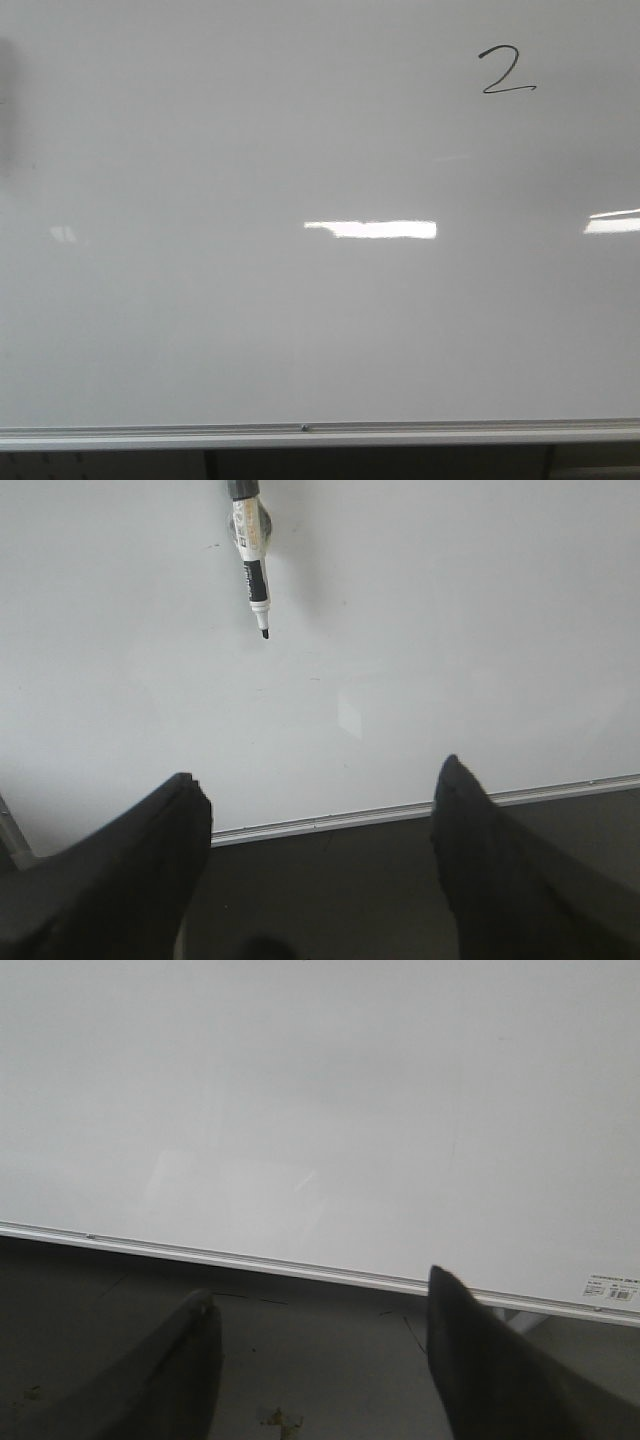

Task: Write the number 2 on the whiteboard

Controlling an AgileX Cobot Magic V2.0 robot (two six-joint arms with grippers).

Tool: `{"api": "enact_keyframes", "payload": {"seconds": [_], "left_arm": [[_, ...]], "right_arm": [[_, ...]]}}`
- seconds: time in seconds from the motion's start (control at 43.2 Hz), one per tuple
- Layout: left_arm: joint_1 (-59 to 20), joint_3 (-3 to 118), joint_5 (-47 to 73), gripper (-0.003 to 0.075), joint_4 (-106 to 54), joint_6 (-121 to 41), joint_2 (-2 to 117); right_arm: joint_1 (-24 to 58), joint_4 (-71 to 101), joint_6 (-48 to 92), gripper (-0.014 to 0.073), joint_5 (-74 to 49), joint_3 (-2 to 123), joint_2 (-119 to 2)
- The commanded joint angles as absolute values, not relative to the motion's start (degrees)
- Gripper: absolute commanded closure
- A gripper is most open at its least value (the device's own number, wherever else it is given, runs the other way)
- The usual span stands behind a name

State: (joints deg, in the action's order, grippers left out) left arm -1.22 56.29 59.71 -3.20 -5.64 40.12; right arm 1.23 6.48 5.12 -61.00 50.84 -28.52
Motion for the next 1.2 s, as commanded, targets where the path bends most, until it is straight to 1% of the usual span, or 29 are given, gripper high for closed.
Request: {"api": "enact_keyframes", "payload": {"seconds": [0.0, 0.116, 0.232, 0.348, 0.556, 0.649, 0.741, 0.765, 0.834, 0.973, 1.089, 1.135, 1.182], "left_arm": [[-1.06, 58.06, 56.37, 0.0259, -3.90, -5.66, 40.25], [-1.06, 58.06, 55.79, 0.0259, -3.90, -5.66, 40.25], [-1.06, 58.06, 55.56, 0.0259, -3.90, -5.66, 40.25], [-1.06, 58.06, 55.42, 0.0259, -3.90, -5.66, 40.25], [-1.06, 58.06, 54.67, 0.0264, -3.90, -4.98, 40.25], [-1.06, 58.06, 54.77, 0.0298, -3.90, -4.98, 40.25], [-1.06, 58.06, 54.89, 0.0364, -3.90, -4.98, 40.25], [-1.06, 58.06, 54.89, 0.0381, -3.90, -4.98, 40.25], [-1.06, 58.06, 54.89, 0.0445, -3.90, -4.98, 40.25], [-1.06, 58.06, 54.89, 0.0572, -3.90, -4.98, 40.25], [-1.06, 58.06, 54.89, 0.0652, -3.90, -4.98, 40.25], [-1.06, 58.06, 54.89, 0.0683, -3.90, -4.98, 40.25], [-1.06, 58.06, 54.89, 0.0708, -4.18, -4.98, 40.25]], "right_arm": [[1.24, 6.26, 5.19, 0.0125, -57.37, 51.67, -28.74], [5.59, 5.50, 5.19, 0.0125, -58.87, 51.67, -28.74], [9.44, 0.42, 4.78, 0.0125, -61.03, 51.67, -28.74], [9.70, -0.34, 1.78, 0.0125, -61.21, 51.67, -28.74], [9.70, 3.27, 1.62, 0.0125, -57.69, 51.67, -28.74], [9.70, 4.14, 1.62, 0.0126, -56.78, 51.67, -28.74], [9.70, 4.08, 1.62, 0.0134, -56.65, 51.67, -28.74], [9.70, 4.08, 1.62, 0.0146, -56.65, 51.58, -28.74], [9.70, 4.08, 1.62, 0.0222, -56.77, 51.56, -28.74], [9.70, 4.08, 1.62, 0.0447, -56.67, 51.56, -28.74], [9.70, 4.08, 1.62, 0.0615, -56.67, 51.56, -28.74], [9.70, 4.08, 1.62, 0.0661, -56.67, 51.56, -28.74], [9.70, 4.08, 1.62, 0.0655, -56.67, 51.56, -28.74]]}}
